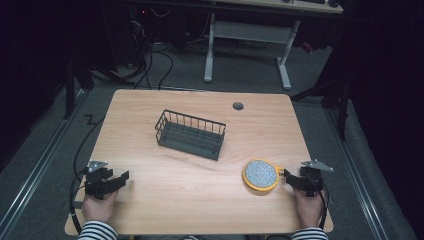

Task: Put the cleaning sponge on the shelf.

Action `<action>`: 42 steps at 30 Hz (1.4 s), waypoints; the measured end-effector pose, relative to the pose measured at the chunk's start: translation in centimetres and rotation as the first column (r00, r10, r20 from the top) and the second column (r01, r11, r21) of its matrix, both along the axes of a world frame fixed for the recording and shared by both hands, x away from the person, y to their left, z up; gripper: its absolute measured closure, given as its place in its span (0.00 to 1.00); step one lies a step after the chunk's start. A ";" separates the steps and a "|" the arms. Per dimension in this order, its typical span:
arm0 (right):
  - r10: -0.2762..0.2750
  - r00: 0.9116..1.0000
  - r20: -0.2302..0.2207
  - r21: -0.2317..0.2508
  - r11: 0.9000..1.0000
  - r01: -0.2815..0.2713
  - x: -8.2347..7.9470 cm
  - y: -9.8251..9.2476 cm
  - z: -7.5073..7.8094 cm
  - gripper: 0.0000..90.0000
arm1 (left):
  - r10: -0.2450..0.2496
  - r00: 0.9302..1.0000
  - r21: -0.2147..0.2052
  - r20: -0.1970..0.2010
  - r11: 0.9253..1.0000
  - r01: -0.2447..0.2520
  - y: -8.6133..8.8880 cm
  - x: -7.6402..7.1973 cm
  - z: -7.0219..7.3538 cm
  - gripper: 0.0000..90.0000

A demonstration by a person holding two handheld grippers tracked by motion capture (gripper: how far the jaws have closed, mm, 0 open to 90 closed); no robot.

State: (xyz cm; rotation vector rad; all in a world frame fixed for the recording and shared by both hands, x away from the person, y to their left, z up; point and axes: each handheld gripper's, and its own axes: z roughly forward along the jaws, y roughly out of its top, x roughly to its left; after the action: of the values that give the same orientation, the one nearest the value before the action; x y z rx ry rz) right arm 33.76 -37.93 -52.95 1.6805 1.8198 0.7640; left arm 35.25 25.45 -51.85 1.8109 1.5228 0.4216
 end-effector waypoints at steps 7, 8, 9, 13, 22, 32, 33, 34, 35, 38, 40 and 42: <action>-0.001 1.000 0.001 -0.003 1.000 0.001 0.0 0.0 0.0 0.34 | -0.033 0.999 0.028 0.011 0.999 0.032 -1.0 1.0 1.6 0.38; -0.001 1.000 0.001 -0.003 1.000 0.001 0.0 0.0 0.0 0.34 | -0.036 0.999 0.023 0.016 0.999 0.036 -1.2 1.2 1.8 0.38; -0.002 1.000 0.001 -0.003 1.000 0.002 0.0 0.0 0.0 0.34 | -0.037 0.999 0.019 0.016 0.999 0.037 -1.3 1.3 2.0 0.38; -0.002 1.000 0.001 -0.002 1.000 0.002 0.0 0.0 0.0 0.34 | -0.038 0.999 0.005 0.028 0.999 0.038 -2.1 2.0 2.9 0.33; -0.008 1.000 0.003 0.002 1.000 0.008 0.0 0.0 0.0 0.34 | -0.078 0.996 -0.012 0.040 0.997 0.079 -4.3 4.0 5.5 0.22; -0.008 1.000 0.003 0.002 1.000 0.008 0.0 0.0 0.0 0.34 | -0.129 0.992 0.002 0.014 0.992 0.129 -6.4 6.7 7.0 0.23; -0.008 1.000 0.003 0.001 1.000 0.008 0.0 0.0 0.0 0.34 | -0.135 0.991 0.001 0.012 0.991 0.135 -6.5 7.0 7.3 0.23; -0.008 1.000 0.002 0.000 1.000 0.008 0.0 0.0 0.0 0.34 | -0.138 0.990 0.001 0.014 0.990 0.138 -6.5 7.4 7.6 0.23; -0.009 1.000 0.001 -0.001 1.000 0.009 0.0 0.0 0.0 0.35 | -0.141 0.990 -0.007 0.015 0.990 0.141 -6.6 7.8 7.9 0.23; -0.013 1.000 0.002 -0.001 1.000 0.013 0.1 0.0 0.0 0.35 | -0.144 0.990 -0.014 0.014 0.989 0.144 -6.8 8.8 8.8 0.23; -0.014 1.000 0.003 0.001 1.000 0.014 0.1 0.0 0.0 0.35 | -0.147 0.989 -0.001 0.016 0.989 0.147 -7.1 9.5 9.4 0.23; -0.015 1.000 0.003 0.002 1.000 0.015 0.1 0.0 0.0 0.35 | -0.143 0.990 0.012 0.015 0.990 0.143 -7.4 10.2 9.9 0.24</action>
State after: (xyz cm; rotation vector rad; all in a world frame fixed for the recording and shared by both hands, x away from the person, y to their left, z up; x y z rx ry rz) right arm 33.81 -37.88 -52.96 1.6909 1.8031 0.7618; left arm 45.50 18.05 -41.94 1.9062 1.3722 0.3742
